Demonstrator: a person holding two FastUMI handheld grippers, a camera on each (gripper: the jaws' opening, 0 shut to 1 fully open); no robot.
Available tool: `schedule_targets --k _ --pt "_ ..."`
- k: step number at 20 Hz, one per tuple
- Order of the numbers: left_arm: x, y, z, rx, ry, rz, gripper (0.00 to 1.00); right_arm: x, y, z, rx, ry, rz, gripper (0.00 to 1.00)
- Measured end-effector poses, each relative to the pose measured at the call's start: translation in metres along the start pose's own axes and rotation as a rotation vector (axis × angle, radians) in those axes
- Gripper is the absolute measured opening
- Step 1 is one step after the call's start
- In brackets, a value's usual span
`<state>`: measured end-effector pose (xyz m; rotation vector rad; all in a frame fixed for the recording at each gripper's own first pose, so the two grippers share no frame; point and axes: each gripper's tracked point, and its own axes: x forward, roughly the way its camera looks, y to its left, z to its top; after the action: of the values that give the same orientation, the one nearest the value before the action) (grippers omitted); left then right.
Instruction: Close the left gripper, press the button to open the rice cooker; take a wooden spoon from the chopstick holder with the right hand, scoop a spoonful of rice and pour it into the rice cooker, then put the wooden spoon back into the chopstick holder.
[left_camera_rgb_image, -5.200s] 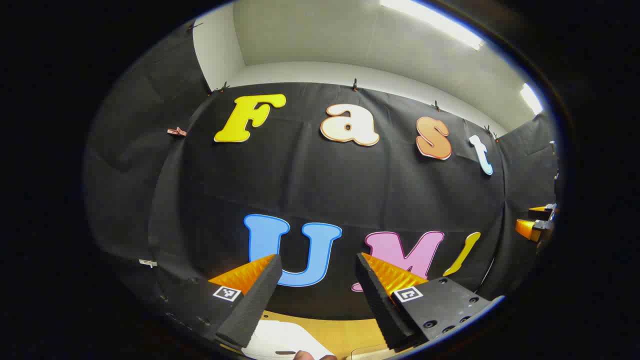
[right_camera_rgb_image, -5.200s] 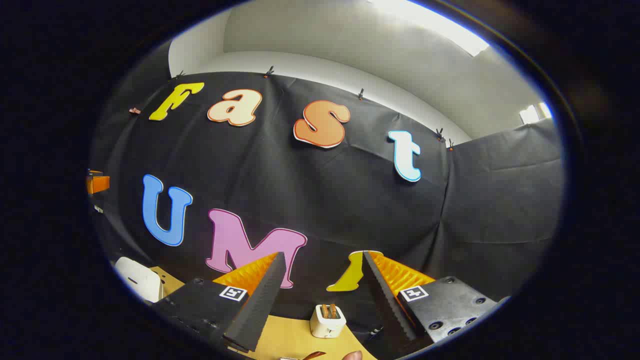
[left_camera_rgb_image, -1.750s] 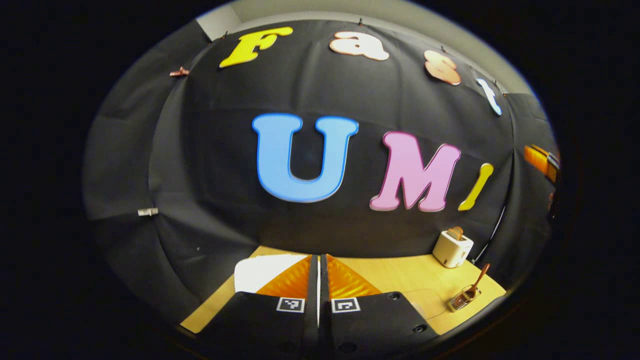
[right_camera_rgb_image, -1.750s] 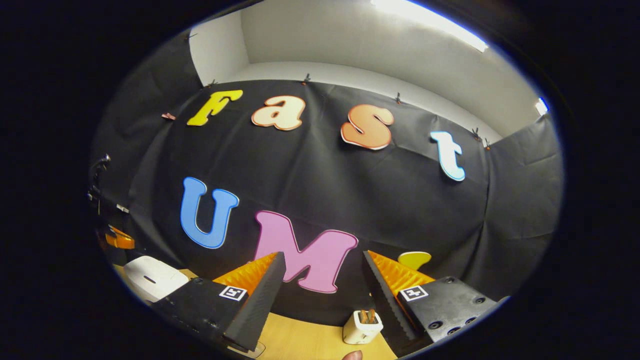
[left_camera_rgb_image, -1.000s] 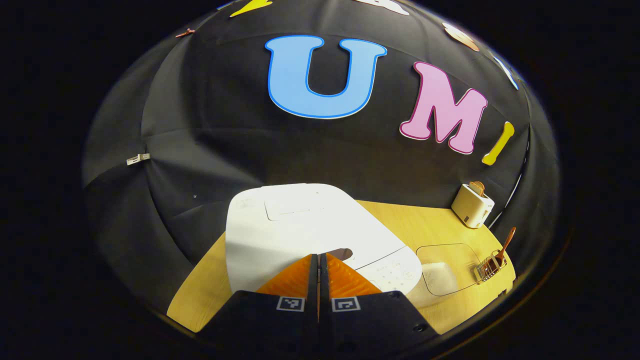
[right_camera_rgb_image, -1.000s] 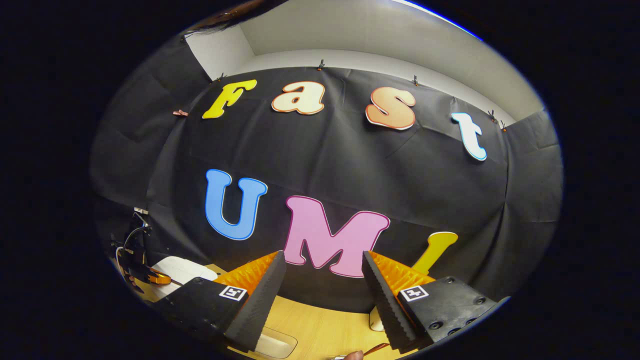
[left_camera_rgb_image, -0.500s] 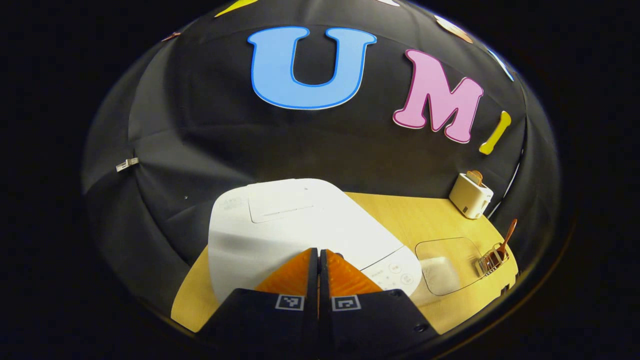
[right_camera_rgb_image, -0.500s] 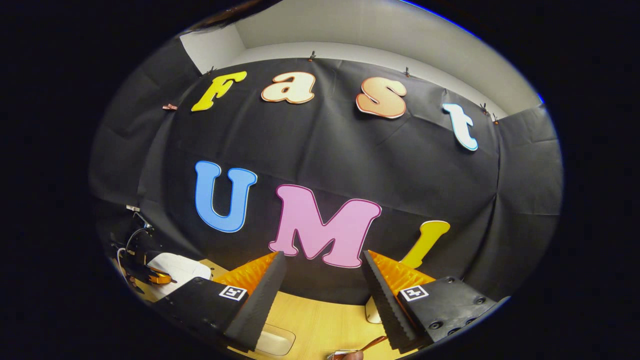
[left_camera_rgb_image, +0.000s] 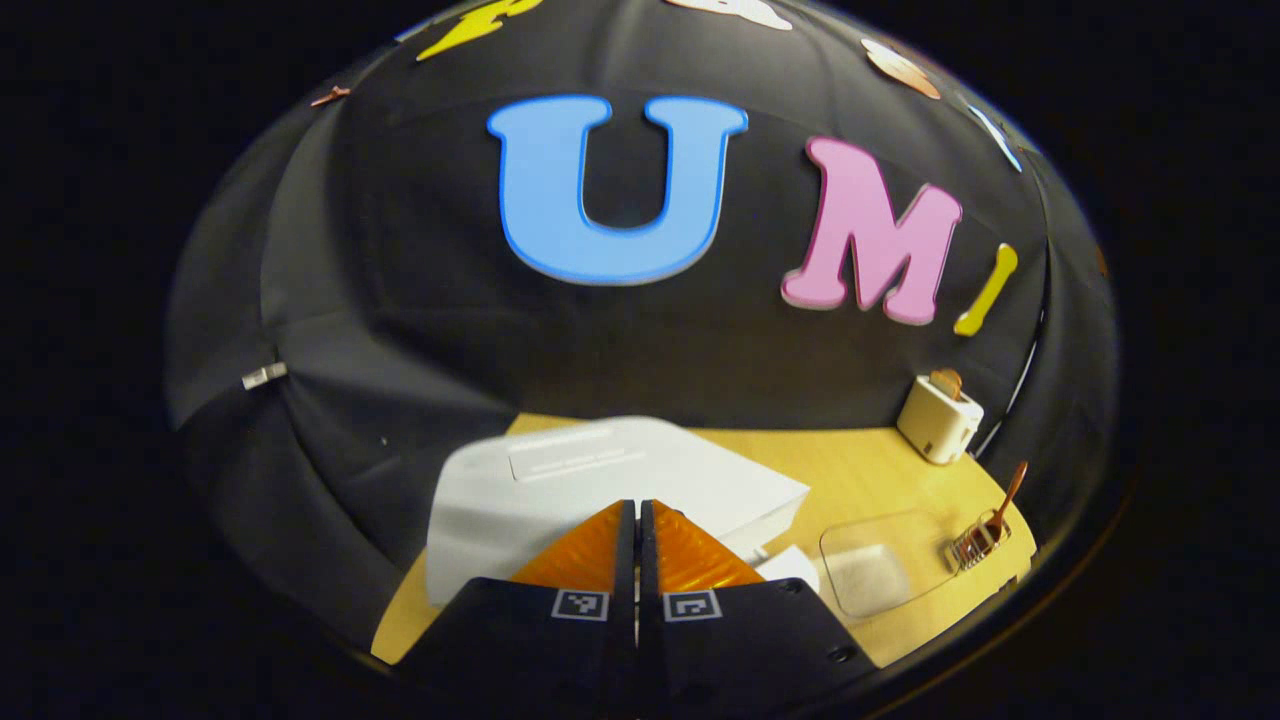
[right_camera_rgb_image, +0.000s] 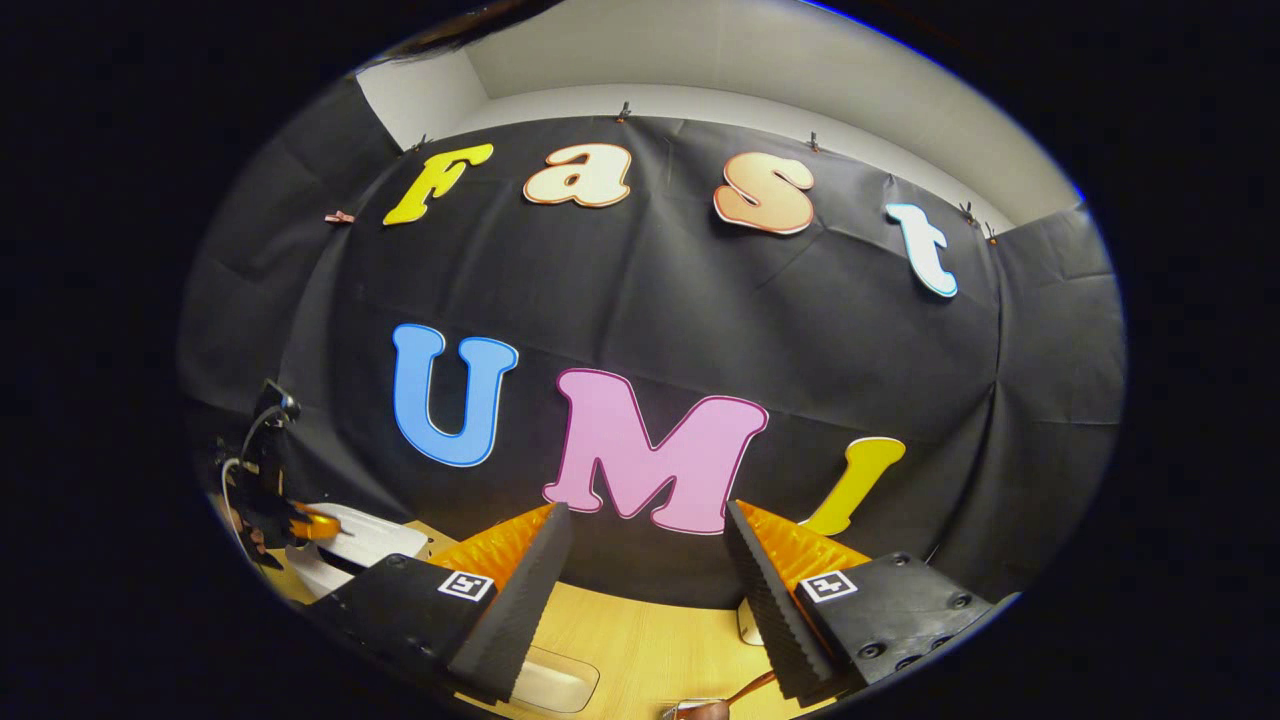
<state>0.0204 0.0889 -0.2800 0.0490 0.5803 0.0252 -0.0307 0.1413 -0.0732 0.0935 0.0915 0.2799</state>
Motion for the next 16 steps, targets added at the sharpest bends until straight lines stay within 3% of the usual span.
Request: schedule_targets --k 4,11,12,14,15,16 --pt "0.006 0.019 0.072 -0.011 -0.185 0.043 0.02 -0.007 -0.013 -0.005 0.015 0.007 -0.033 0.95" --pt "-0.017 0.019 0.145 -0.06 -0.421 0.081 0.08 -0.029 -0.063 -0.039 0.11 0.063 -0.077 0.95" --pt "-0.024 0.012 0.149 -0.077 -0.441 0.071 0.14 -0.032 -0.074 -0.051 0.124 0.08 -0.083 0.95" --pt "-0.032 -0.001 0.152 -0.083 -0.458 0.062 0.37 -0.037 -0.097 -0.081 0.121 0.13 -0.098 0.95" --pt "-0.036 -0.007 0.152 -0.077 -0.46 0.059 0.61 -0.038 -0.107 -0.099 0.115 0.161 -0.1 0.95" --pt "-0.042 -0.016 0.154 -0.072 -0.461 0.051 0.73 -0.039 -0.115 -0.119 0.112 0.196 -0.099 0.95"
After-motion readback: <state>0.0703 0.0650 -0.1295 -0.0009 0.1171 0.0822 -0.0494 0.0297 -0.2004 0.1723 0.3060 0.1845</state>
